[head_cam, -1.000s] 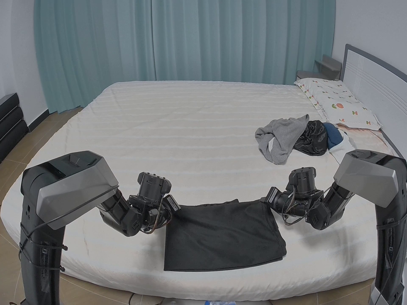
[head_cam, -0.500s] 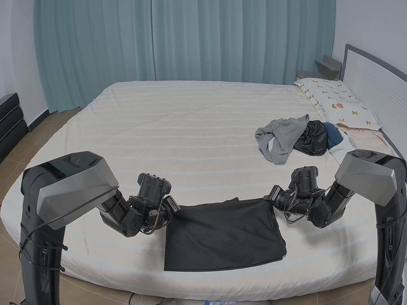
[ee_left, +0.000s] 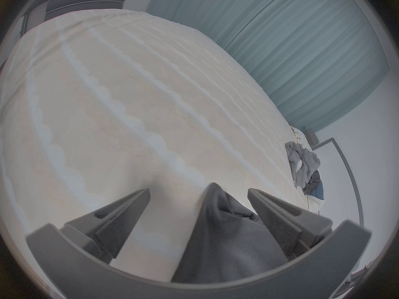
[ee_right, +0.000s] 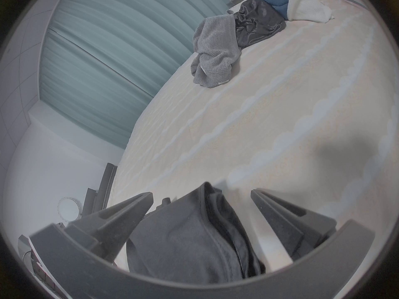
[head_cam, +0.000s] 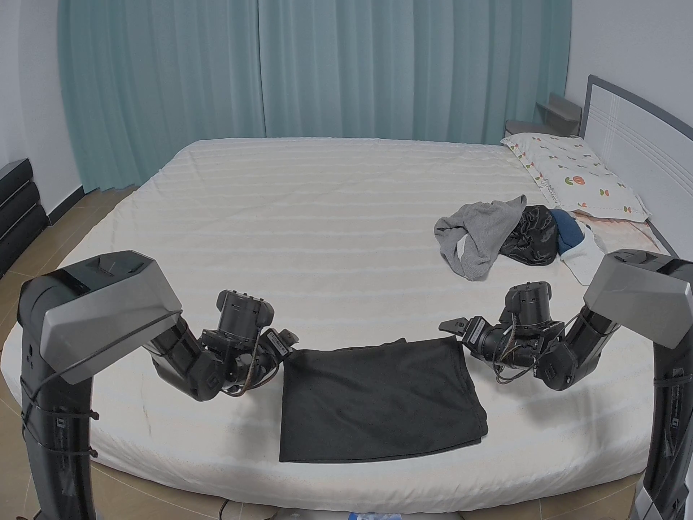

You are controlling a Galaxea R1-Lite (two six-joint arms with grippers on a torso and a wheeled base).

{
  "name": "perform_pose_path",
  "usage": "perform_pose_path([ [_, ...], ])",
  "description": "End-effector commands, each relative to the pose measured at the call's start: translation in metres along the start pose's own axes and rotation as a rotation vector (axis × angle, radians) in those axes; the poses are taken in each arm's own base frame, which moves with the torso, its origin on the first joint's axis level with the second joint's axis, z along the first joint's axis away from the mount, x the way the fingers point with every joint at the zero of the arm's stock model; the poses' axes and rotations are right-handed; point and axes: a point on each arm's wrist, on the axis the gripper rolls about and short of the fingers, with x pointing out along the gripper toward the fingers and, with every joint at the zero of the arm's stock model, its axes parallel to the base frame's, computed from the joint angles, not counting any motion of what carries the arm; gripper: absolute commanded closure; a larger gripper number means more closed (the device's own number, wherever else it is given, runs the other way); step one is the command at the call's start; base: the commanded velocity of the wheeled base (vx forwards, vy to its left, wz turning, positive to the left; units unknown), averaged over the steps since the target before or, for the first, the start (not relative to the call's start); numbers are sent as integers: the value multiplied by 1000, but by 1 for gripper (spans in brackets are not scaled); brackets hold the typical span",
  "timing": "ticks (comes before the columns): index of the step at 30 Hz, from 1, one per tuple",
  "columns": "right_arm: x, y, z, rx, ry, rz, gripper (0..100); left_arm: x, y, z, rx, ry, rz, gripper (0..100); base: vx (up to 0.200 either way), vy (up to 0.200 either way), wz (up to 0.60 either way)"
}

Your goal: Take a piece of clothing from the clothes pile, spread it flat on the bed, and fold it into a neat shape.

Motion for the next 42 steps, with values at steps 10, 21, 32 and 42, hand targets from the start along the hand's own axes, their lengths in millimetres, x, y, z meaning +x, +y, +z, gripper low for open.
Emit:
perform_pose_path([
  [10,-79,-18,-40,-14,192,-46,0,-44,36,-12,-73,15,-46,0,-20,0,0],
  [21,-83,-20,-46,-28,216,-52,0,-46,40,-13,-74,15,-47,0,-91,0,0],
  [32,-64,-19,-59,-59,240,-48,100,-46,40,-12,-78,13,-47,0,0,0,0],
  [42,-77,-24,-57,-107,214,-84,100,-46,40,-12,-79,13,-47,0,0,0,0],
])
